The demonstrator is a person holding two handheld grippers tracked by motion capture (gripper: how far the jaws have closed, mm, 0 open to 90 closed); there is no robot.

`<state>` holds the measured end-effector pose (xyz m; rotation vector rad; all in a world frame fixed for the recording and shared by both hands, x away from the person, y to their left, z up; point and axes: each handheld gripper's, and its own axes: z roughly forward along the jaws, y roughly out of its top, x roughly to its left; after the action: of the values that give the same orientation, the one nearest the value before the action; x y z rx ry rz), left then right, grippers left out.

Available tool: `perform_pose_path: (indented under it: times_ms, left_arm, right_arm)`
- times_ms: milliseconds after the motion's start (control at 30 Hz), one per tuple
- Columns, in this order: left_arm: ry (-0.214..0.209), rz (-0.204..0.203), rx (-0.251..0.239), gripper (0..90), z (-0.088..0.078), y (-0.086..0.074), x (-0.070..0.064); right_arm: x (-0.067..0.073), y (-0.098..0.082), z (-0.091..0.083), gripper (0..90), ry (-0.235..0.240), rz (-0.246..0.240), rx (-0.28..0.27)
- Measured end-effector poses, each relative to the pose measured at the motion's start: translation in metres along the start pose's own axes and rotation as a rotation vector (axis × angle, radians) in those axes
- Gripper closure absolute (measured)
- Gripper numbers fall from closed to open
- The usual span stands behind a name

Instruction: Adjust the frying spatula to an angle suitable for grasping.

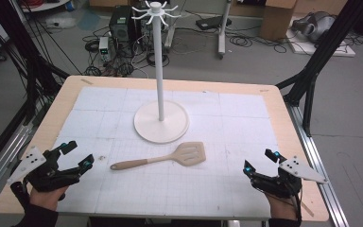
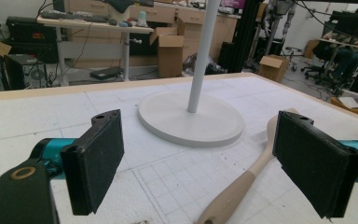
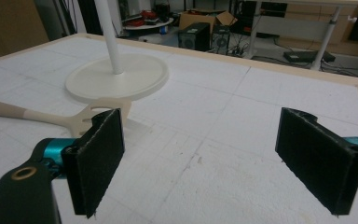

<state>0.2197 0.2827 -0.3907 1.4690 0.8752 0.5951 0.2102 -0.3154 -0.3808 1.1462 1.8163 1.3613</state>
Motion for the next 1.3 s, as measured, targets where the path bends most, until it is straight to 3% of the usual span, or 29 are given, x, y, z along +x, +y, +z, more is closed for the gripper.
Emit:
perform_pose_path:
  times_ms: [500,700,733,833,867,900,933,967,1000,1133,1200,1300]
  left_arm:
    - [0.001,-0.006,0.008,17.3,0.006,-0.001,-0.003]
    - [-0.013,0.003,0.011,17.6,0.005,-0.001,-0.004]
    - [-0.017,0.011,0.018,21.0,0.005,-0.001,-0.004]
    - [-0.043,0.015,0.053,32.6,0.006,-0.002,-0.003]
    - [-0.052,0.021,0.071,32.6,0.006,-0.003,-0.003]
    - [-0.06,0.026,0.086,40.3,0.007,-0.004,-0.004]
    - [-0.077,0.033,0.103,40.3,0.007,-0.005,-0.004]
    - [-0.088,0.04,0.121,50.0,0.008,-0.005,-0.005]
    - [-0.097,0.053,0.136,54.2,0.009,-0.005,-0.005]
    - [-0.122,0.057,0.215,62.4,0.017,-0.011,-0.009]
    - [-0.126,0.059,0.219,63.2,0.019,-0.011,-0.01]
    - [-0.134,0.063,0.207,62.1,0.021,-0.011,-0.012]
  right_arm:
    - [-0.001,-0.002,-0.002,14.5,0.022,0.011,-0.009]
    - [0.003,-0.002,0.003,14.5,0.075,-0.004,-0.005]
    - [0.007,-0.001,0.006,14.8,0.098,-0.013,0.006]
    - [0.011,0.0,0.011,14.9,0.106,-0.026,0.017]
    - [0.011,0.0,0.011,14.9,0.106,-0.026,0.017]
    - [0.014,0.001,0.012,15.1,0.108,-0.025,0.024]
    - [0.014,0.001,0.012,15.1,0.108,-0.025,0.024]
    - [0.016,0.002,0.013,15.4,0.109,-0.029,0.019]
    - [0.017,0.002,0.014,15.6,0.109,-0.033,0.018]
    - [0.02,0.003,0.019,17.5,0.12,-0.042,0.028]
    - [0.021,0.004,0.021,18.0,0.127,-0.049,0.026]
    - [0.03,0.009,0.034,18.0,0.187,-0.063,0.03]
